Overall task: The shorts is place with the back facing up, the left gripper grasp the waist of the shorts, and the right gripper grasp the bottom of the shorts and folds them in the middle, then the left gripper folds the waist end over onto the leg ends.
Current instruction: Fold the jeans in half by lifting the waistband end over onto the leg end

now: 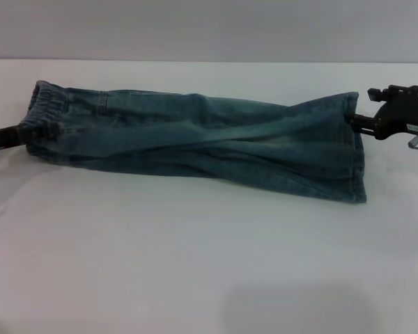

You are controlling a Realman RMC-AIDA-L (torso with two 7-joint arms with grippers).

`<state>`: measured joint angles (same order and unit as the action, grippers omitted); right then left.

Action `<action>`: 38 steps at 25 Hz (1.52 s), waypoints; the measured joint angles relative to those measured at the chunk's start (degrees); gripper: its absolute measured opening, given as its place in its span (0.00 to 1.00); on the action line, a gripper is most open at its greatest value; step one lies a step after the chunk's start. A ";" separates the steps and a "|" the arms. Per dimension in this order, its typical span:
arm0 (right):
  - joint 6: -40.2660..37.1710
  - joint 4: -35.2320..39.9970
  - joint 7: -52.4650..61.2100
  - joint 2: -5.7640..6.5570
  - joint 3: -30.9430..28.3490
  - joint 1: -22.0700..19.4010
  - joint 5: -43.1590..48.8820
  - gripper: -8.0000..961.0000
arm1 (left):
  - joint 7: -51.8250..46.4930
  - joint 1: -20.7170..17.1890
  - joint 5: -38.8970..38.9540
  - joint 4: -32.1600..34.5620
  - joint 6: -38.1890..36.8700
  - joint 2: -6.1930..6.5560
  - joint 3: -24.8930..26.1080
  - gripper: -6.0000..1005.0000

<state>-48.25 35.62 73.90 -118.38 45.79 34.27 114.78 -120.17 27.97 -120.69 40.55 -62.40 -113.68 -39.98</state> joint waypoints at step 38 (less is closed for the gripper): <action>0.45 -0.03 -0.02 -0.29 -0.01 -0.86 0.00 0.67 | 2.23 1.53 0.50 -0.36 5.91 -1.93 -0.25 0.05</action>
<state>-47.80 35.58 73.89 -118.68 45.77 33.41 114.78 -117.93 29.50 -120.19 40.18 -56.48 -115.61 -40.23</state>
